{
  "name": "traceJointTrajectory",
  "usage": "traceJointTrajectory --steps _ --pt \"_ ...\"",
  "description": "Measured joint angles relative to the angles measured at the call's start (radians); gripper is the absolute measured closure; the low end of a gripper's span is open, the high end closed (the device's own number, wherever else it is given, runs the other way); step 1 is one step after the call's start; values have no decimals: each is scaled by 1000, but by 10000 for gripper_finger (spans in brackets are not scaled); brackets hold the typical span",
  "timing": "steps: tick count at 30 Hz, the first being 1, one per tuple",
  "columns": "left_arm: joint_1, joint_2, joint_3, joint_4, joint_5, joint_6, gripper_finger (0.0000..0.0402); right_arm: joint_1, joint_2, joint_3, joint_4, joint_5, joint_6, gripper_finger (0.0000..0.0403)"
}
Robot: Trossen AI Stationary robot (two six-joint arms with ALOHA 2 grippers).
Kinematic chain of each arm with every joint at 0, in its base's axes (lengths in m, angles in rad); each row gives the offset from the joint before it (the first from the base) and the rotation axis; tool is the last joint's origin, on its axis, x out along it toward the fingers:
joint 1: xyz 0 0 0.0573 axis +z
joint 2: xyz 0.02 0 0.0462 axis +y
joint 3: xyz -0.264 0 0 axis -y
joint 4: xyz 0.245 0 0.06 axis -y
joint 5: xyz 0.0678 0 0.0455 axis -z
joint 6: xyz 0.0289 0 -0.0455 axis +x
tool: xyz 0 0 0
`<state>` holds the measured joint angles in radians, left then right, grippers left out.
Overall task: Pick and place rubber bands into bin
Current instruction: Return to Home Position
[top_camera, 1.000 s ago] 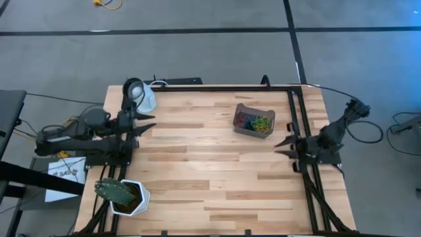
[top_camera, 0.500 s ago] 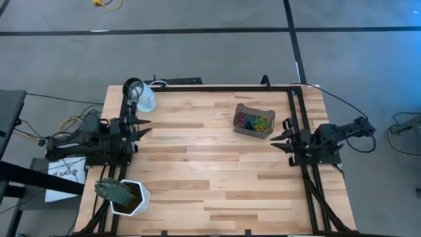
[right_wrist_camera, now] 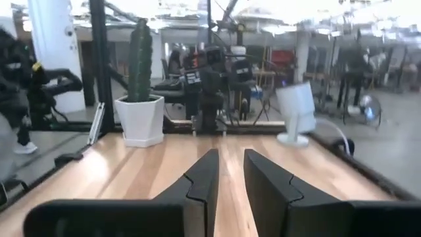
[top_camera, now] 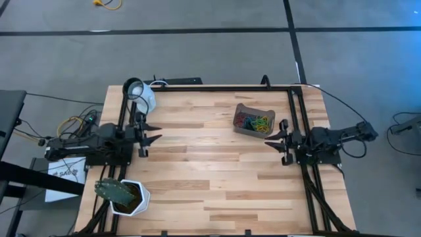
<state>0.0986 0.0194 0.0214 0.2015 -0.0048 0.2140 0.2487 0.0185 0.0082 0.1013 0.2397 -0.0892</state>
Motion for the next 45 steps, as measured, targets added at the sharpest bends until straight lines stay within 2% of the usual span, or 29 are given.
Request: traceJointTrajectory --steps 3,7,18,22,25,28,45 --pt "0 0 -10 -7 2 -8 288 -17 6 0 -23 1 100 336" --pt "0 1 -11 -36 38 -92 288 -34 8 0 -39 1 185 336" --pt "0 0 -12 -96 30 -137 288 -36 8 -1 -44 1 195 336" --pt "0 1 -12 -161 -41 -304 288 -36 8 -2 -44 1 195 336" --pt "0 8 -12 -158 -47 -469 288 -36 8 -2 -44 1 195 336" --pt "0 10 -13 -163 -31 -567 288 -36 8 -2 -45 1 195 336" --pt "0 10 -14 -164 -29 -538 288 -36 8 -3 -45 1 195 336"
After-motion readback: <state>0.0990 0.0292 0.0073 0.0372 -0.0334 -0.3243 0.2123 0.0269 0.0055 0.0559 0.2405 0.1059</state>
